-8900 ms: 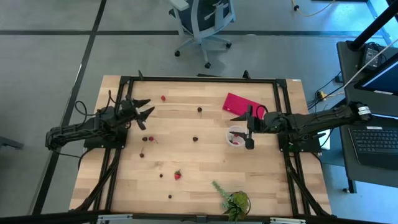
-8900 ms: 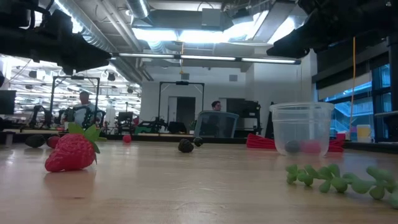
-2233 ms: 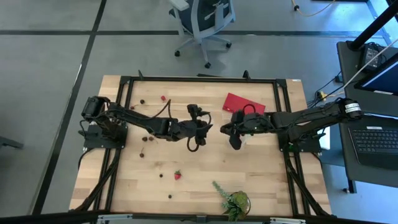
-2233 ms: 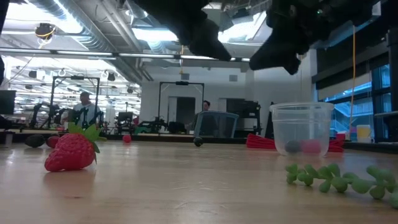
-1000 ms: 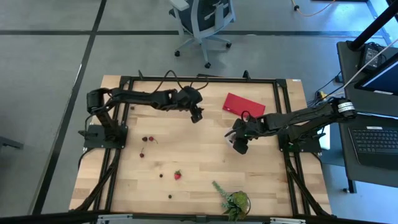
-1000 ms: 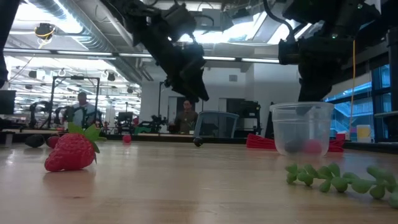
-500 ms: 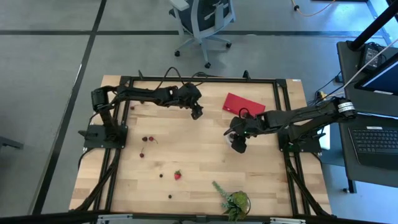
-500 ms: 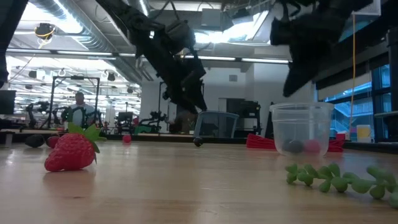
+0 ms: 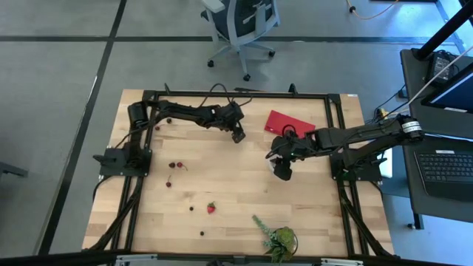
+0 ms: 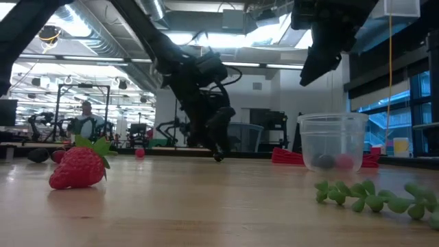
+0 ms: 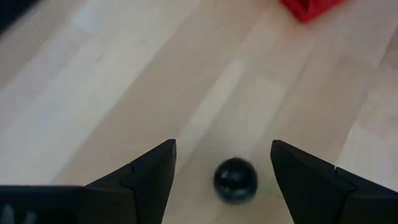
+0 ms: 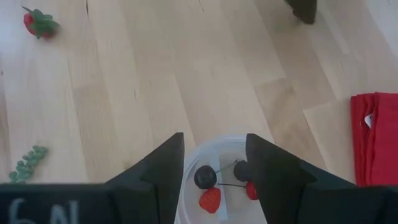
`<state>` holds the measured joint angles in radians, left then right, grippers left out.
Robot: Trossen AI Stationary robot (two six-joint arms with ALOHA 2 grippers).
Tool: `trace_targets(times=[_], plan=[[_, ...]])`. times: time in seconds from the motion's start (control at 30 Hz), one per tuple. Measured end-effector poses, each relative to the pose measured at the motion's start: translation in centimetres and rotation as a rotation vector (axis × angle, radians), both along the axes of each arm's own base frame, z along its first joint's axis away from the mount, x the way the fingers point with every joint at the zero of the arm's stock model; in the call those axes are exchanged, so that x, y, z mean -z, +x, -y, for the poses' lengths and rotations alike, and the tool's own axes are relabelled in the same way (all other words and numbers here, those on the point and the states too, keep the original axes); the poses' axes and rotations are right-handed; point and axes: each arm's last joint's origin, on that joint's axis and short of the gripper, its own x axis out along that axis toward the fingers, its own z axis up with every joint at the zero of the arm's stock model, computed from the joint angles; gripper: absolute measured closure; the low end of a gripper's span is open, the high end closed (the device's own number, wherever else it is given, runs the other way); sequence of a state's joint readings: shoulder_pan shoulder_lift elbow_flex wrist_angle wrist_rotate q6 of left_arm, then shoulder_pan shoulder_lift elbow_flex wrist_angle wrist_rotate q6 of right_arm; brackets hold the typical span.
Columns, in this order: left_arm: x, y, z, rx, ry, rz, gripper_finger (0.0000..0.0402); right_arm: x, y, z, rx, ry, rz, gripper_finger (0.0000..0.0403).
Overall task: Pick and placing Produce into tupperware
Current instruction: Put the right black cherry into the transparent container
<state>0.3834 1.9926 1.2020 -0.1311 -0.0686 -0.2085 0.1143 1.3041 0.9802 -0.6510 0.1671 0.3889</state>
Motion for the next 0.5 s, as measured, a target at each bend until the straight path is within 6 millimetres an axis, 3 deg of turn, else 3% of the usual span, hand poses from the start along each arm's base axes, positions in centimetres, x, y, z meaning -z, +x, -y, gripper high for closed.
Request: trace_targets(times=[0.23,0.5], plan=[[1.5,1.3,0.2,-0.006,-0.016,-0.149,0.0149,0.0,0.0,0.0,0.000,0.001,-0.002,0.0228],[1.4,1.4,0.9,-0.020,-0.027,-0.178,0.0157,0.0,0.0,0.0,-0.002,-0.001,-0.005,0.0228]])
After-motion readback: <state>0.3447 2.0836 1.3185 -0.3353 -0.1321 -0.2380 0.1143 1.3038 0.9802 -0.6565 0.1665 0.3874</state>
